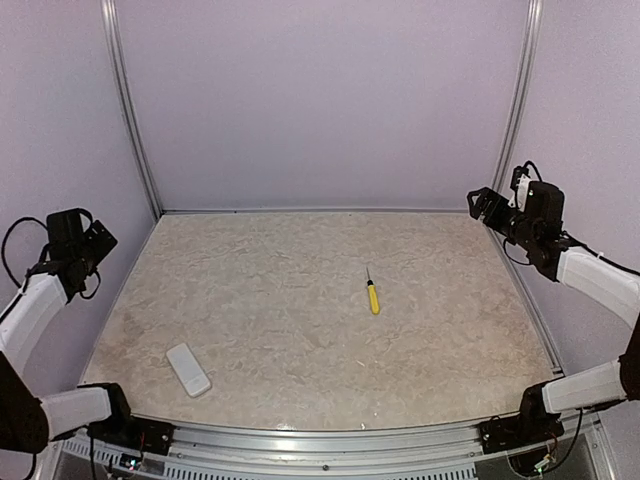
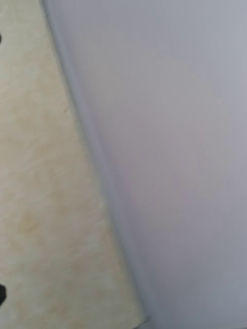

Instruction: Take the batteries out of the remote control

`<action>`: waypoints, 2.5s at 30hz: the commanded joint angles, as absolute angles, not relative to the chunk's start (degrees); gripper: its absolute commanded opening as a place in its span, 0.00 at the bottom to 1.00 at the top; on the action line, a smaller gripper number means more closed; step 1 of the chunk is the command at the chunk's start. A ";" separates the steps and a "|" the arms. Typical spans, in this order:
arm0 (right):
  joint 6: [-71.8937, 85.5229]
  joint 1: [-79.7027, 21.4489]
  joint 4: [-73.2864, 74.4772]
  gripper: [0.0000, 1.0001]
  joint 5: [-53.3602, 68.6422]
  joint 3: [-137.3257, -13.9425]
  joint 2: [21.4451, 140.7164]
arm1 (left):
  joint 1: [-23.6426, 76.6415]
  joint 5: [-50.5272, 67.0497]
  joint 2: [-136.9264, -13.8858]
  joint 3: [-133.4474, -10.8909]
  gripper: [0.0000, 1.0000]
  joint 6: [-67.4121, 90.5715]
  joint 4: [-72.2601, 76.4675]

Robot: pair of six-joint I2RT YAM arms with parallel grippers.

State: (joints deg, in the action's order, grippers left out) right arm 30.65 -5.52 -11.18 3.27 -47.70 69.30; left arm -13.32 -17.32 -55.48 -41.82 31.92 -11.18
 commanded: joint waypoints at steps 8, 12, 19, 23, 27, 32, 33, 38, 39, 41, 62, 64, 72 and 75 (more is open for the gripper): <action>25.89 -6.57 2.93 1.00 11.76 -51.73 73.16 | -0.63 -21.07 -55.21 -46.15 0.99 35.75 -34.29; 24.18 -8.48 8.09 1.00 11.31 -53.14 74.05 | 5.96 -19.41 -56.65 -45.27 0.99 40.81 -40.06; 24.53 -11.81 15.76 1.00 7.23 -57.27 76.36 | 16.49 -16.15 -59.71 -44.36 0.99 48.09 -51.03; 24.87 -13.52 16.66 1.00 5.86 -58.75 78.26 | 21.82 -11.89 -58.80 -41.43 0.99 53.52 -51.34; 25.41 -14.78 15.78 1.00 5.20 -58.49 79.81 | 26.04 -8.93 -57.13 -38.27 0.99 59.31 -51.00; 25.36 -15.01 15.47 1.00 5.30 -58.29 81.65 | 30.71 -7.58 -57.03 -34.87 0.99 63.54 -50.29; 25.32 -15.03 15.24 1.00 5.31 -58.15 81.87 | 31.50 -7.25 -57.19 -33.98 0.99 64.10 -49.39; 25.13 -15.05 14.99 1.00 5.48 -57.30 82.25 | 34.80 -5.69 -59.03 -31.07 0.92 66.40 -45.36; 25.06 -15.03 15.04 1.00 5.34 -57.12 82.07 | 35.36 -5.69 -59.74 -30.95 0.90 66.73 -45.00; 24.80 -15.09 15.19 1.00 4.95 -56.75 81.72 | 36.20 -5.84 -60.75 -30.93 0.87 67.03 -44.41; 22.66 -15.04 17.34 1.00 3.36 -56.98 80.69 | 40.76 -8.40 -70.65 -34.43 0.45 67.58 -42.03; 22.28 -15.02 17.31 1.00 3.85 -57.36 80.53 | 40.86 -8.77 -70.08 -35.88 0.45 67.67 -42.49; 21.29 -15.05 18.53 1.00 4.03 -58.22 79.15 | 41.06 -7.75 -73.26 -44.08 0.45 67.77 -37.90; 20.93 -15.05 19.29 1.00 3.29 -58.18 78.48 | 41.31 -7.04 -76.50 -46.79 0.45 68.81 -34.25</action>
